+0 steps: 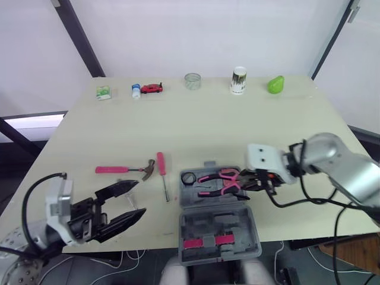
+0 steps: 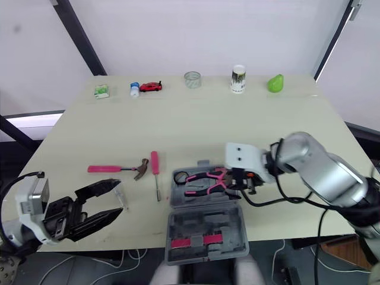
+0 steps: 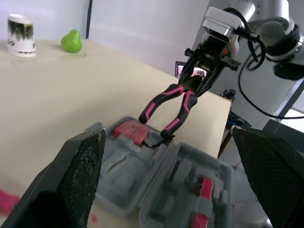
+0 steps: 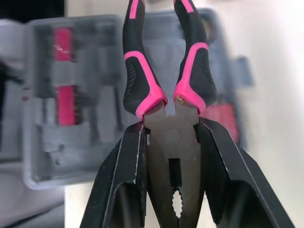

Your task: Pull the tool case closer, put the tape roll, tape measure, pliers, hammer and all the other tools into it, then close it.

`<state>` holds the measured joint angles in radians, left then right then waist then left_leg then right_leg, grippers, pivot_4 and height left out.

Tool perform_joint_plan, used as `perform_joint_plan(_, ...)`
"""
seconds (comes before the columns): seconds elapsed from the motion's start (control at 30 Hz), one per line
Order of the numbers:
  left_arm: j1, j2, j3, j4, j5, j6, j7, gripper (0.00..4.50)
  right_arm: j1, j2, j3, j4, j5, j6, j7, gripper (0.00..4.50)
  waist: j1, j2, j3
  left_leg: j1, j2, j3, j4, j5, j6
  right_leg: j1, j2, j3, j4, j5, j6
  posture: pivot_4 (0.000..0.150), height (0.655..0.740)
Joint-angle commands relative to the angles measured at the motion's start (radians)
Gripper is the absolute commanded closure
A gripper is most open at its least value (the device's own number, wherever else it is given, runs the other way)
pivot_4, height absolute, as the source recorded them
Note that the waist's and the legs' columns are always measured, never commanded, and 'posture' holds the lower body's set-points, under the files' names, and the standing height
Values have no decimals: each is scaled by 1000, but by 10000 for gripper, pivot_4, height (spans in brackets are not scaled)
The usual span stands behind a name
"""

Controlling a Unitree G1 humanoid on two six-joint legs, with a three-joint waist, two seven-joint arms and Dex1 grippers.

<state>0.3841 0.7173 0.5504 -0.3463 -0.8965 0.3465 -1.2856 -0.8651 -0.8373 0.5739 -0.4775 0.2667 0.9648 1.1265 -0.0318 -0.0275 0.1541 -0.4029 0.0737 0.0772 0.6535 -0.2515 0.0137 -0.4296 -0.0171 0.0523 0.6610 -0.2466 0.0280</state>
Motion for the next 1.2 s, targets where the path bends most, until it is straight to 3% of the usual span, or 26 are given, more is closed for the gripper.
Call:
perform_joint_plan(0.03,26,9,41,20,24,-40,-44,0,-51,59,59,60,-55,24,-28,35370,1,-1,0,-1,0,0,0,0,0,0,0,0,0,0,0,1500,7400)
perform_joint_plan(0.23,66,5,67,25,36,-58,-70,0,-47,150,165,116,-134,12,-70,35370,0,-1,0,-14,0,0,5,0,0,-12,-1,-1,2,1,1,1500,7400)
perform_joint_plan(1.13,76,-5,61,-5,40,-58,-41,0,31,365,282,358,-282,-92,-72,35370,-12,-2,-2,-13,1,0,5,0,0,-12,1,-2,5,2,3,1500,7400)
perform_joint_plan(1.2,75,-4,60,-6,40,-56,-38,0,44,371,276,372,-292,-116,-78,25118,-11,-3,-2,-13,1,0,5,0,0,-12,1,-2,5,2,3,1500,7400)
